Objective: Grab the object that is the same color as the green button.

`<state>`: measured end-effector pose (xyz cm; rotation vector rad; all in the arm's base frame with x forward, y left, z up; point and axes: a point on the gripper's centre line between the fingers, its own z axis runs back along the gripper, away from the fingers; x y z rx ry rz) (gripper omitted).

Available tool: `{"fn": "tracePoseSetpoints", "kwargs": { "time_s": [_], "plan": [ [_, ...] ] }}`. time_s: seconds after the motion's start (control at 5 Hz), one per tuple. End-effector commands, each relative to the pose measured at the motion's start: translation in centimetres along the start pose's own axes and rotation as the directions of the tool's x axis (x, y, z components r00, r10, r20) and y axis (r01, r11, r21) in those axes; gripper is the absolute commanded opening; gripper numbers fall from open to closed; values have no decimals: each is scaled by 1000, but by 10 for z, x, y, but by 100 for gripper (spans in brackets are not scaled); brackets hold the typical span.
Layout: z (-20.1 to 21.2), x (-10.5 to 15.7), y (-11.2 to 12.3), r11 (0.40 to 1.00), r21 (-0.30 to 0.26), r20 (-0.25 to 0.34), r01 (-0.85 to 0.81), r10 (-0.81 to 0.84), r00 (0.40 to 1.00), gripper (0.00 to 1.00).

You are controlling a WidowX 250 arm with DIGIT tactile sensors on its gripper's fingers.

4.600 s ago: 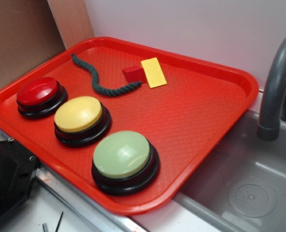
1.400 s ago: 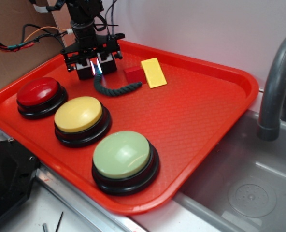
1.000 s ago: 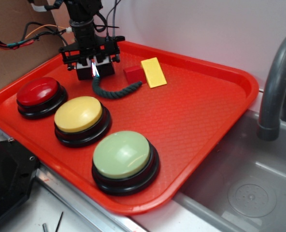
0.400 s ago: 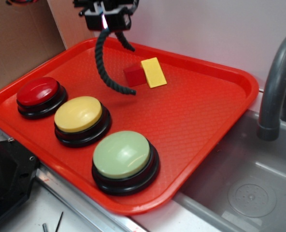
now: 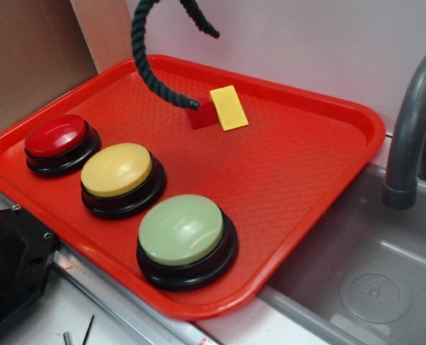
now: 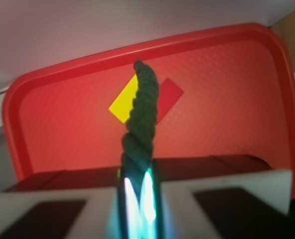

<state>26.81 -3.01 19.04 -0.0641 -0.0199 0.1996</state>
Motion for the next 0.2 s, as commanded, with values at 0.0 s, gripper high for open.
{"fn": "tracePoseSetpoints", "kwargs": {
  "time_s": [0.0],
  "plan": [
    [33, -16, -7, 990, -17, 100, 141, -138, 985, 0]
  ]
}}
